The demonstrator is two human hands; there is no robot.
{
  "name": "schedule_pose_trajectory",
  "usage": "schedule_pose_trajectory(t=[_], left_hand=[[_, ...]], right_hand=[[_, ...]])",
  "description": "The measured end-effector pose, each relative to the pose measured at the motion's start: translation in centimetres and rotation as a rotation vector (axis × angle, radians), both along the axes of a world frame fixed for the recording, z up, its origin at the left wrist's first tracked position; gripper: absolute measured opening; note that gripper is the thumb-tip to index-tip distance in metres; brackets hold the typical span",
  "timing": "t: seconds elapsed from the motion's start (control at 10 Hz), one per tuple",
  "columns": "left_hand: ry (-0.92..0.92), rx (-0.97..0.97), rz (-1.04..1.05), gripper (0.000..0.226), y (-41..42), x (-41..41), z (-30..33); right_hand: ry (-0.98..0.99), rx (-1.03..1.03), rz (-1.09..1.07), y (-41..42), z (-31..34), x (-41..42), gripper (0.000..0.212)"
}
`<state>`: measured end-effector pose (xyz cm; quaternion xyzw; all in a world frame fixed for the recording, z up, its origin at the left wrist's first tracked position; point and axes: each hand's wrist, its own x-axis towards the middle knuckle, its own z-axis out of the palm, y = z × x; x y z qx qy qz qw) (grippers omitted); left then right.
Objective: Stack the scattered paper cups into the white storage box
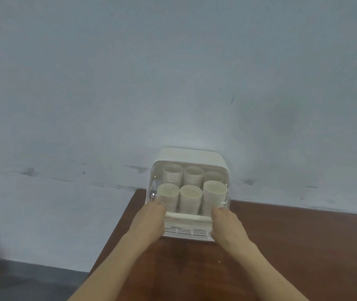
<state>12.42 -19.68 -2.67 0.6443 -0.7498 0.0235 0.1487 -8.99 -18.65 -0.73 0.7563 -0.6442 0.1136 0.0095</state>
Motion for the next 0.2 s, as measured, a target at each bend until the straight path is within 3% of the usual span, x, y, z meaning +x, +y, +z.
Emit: schedule_pose_trajectory(t=[0.1, 0.2], left_hand=[[0.050, 0.091, 0.029, 0.016, -0.6, 0.5, 0.7], [0.133, 0.026, 0.023, 0.024, -1.1, 0.9, 1.7]], right_hand=[[0.060, 0.046, -0.011, -0.1, 1.2, 0.1, 0.020], [0.022, 0.003, -0.002, -0.4, 2.8, -0.8, 0.028]])
